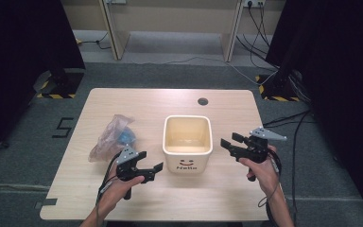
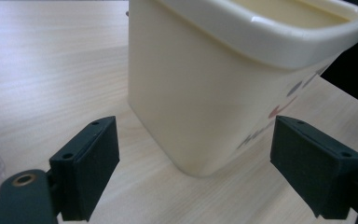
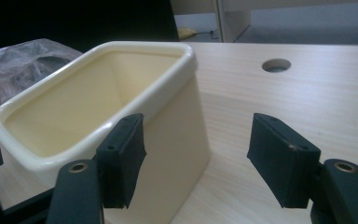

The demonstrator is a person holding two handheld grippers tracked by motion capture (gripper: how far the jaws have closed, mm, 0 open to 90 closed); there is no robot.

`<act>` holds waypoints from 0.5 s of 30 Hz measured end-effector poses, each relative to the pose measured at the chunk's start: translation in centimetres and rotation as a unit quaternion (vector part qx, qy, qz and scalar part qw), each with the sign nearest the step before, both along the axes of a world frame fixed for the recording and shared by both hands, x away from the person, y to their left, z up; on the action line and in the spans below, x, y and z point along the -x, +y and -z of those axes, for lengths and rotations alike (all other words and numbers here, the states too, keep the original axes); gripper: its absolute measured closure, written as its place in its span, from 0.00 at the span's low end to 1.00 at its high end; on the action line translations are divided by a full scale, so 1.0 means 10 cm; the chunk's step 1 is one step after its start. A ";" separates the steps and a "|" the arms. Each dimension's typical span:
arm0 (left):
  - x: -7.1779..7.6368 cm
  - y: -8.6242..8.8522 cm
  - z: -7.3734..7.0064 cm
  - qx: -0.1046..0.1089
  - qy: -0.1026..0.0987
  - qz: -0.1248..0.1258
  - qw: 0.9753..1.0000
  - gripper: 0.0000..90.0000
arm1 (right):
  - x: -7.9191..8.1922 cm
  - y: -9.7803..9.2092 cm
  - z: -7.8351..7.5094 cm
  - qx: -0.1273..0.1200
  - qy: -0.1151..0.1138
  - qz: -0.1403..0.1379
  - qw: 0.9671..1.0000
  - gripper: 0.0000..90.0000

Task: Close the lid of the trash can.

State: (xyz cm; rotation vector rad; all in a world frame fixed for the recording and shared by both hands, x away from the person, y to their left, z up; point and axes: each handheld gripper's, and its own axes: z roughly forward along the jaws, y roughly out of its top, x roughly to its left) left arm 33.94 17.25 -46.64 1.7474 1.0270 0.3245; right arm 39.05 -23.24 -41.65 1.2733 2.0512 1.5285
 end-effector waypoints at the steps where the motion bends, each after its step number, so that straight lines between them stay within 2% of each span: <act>1: 0.00 0.00 0.02 0.000 0.002 0.000 1.000 0.17 | 0.00 -0.02 0.01 -0.002 0.003 0.003 1.000 0.39; 5: 0.01 0.00 0.13 -0.002 0.010 0.006 1.000 0.17 | 0.02 -0.06 0.07 0.011 0.008 0.012 1.000 0.37; 10: 0.02 0.02 0.21 -0.019 0.002 0.006 1.000 0.17 | 0.03 -0.04 0.16 0.025 0.021 0.006 0.999 0.34; 15: 0.01 0.06 0.27 -0.025 0.004 0.002 1.000 0.17 | 0.03 -0.03 0.26 0.039 0.039 0.007 0.998 0.30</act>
